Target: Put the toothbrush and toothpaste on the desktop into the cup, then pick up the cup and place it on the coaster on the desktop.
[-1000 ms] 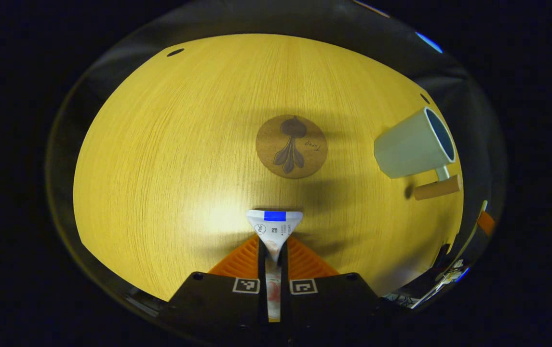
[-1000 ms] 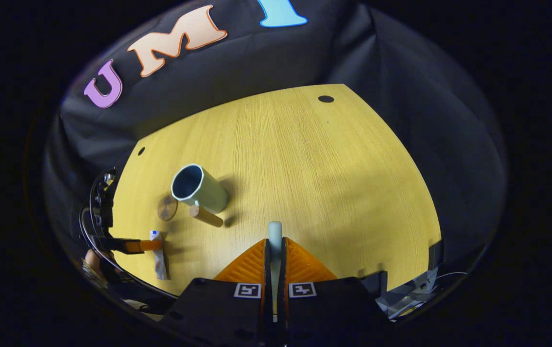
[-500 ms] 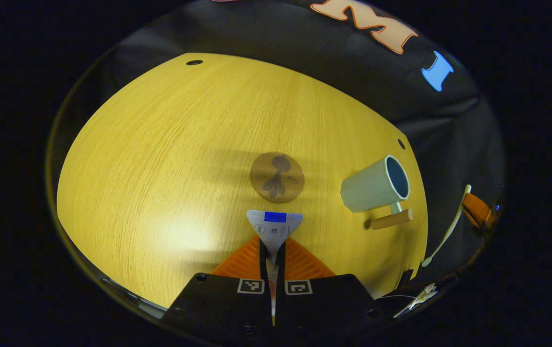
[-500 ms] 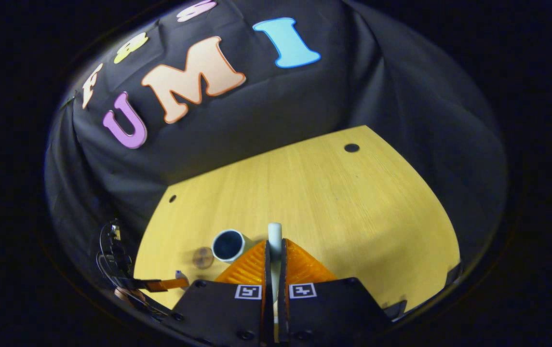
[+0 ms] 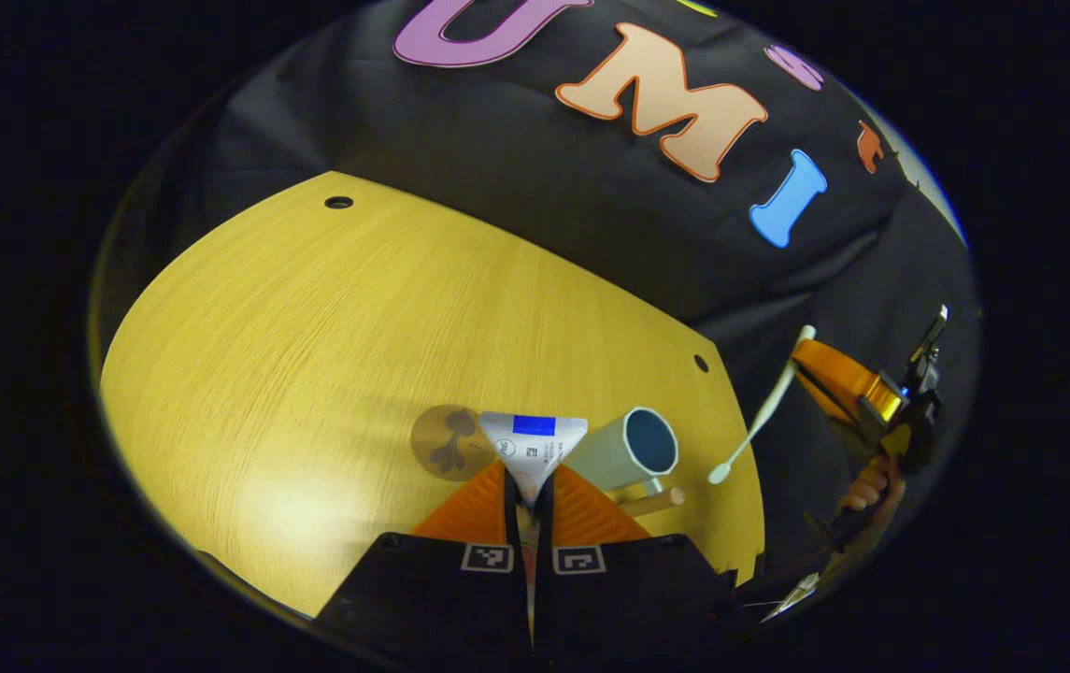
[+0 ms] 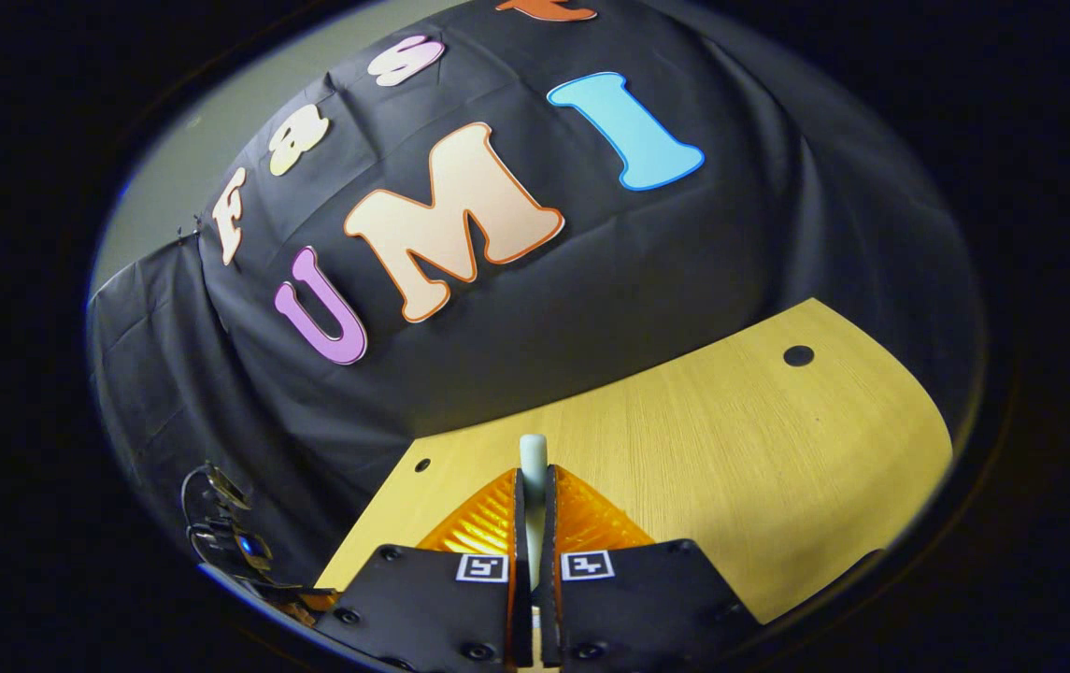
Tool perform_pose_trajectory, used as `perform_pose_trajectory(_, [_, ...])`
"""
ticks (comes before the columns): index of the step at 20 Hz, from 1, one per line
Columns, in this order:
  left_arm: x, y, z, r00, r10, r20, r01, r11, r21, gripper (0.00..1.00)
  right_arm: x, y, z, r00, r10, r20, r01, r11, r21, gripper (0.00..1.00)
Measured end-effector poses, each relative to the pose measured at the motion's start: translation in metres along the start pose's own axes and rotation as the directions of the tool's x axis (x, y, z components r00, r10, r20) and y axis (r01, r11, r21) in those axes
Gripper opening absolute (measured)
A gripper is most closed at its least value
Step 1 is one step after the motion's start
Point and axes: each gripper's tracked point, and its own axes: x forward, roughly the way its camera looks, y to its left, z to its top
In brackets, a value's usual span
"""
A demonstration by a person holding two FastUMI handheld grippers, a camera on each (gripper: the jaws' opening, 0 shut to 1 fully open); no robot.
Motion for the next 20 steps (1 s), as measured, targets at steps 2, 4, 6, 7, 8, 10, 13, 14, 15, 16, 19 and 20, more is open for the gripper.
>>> perform_pose_trajectory(2, [0.005,-0.015,0.013,0.998,-0.031,0.052,0.031,0.999,0.011,0.01,0.018,-0.003,-0.007,1.0,-0.009,0.014,0.01,0.999,-0.046,0.06])
perform_pose_trajectory(4, [0.006,-0.03,0.02,0.995,-0.06,0.077,0.058,0.998,0.028,0.01,0.03,-0.004,-0.014,1.0,-0.017,0.02,0.019,0.997,-0.073,0.06])
perform_pose_trajectory(6, [0.004,-0.044,0.027,0.991,-0.088,0.099,0.083,0.995,0.056,0.01,0.038,0.004,-0.023,1.0,-0.002,0.02,0.004,0.996,-0.09,0.06])
perform_pose_trajectory(7, [0.003,-0.051,0.033,0.988,-0.098,0.116,0.09,0.993,0.073,0.01,0.04,0.007,-0.033,1.0,0.011,0.012,-0.009,0.995,-0.1,0.06])
perform_pose_trajectory(8, [0.005,-0.056,0.037,0.986,-0.106,0.126,0.097,0.992,0.081,0.01,0.042,0.01,-0.039,1.0,0.021,0.008,-0.02,0.993,-0.117,0.06])
perform_pose_trajectory(10, [0.009,-0.063,0.048,0.979,-0.121,0.164,0.11,0.991,0.078,0.01,0.043,0.009,-0.055,1.0,0.023,0.005,-0.022,0.986,-0.166,0.06])
perform_pose_trajectory(13, [0.015,-0.074,0.07,0.956,-0.169,0.242,0.159,0.985,0.059,0.01,0.042,0.006,-0.076,1.0,0.027,-0.006,-0.028,0.982,-0.188,0.07])
perform_pose_trajectory(14, [0.016,-0.076,0.075,0.948,-0.177,0.265,0.167,0.984,0.06,0.01,0.042,0.004,-0.08,1.0,0.024,-0.008,-0.025,0.983,-0.184,0.08])
perform_pose_trajectory(15, [0.02,-0.077,0.078,0.943,-0.184,0.276,0.173,0.983,0.062,0.01,0.039,0.002,-0.083,1.0,0.022,-0.008,-0.023,0.984,-0.178,0.09])
perform_pose_trajectory(16, [0.023,-0.079,0.081,0.939,-0.19,0.288,0.179,0.982,0.064,0.01,0.036,0.002,-0.083,1.0,0.029,-0.006,-0.03,0.985,-0.168,0.09])
perform_pose_trajectory(19, [0.029,-0.084,0.086,0.927,-0.212,0.308,0.201,0.977,0.069,0.01,0.022,-0.003,-0.075,1.0,0.022,0.02,-0.02,0.992,-0.127,0.1])
perform_pose_trajectory(20, [0.03,-0.086,0.087,0.925,-0.22,0.31,0.208,0.975,0.073,0.01,0.014,-0.003,-0.068,0.999,0.024,0.035,-0.02,0.993,-0.117,0.31])
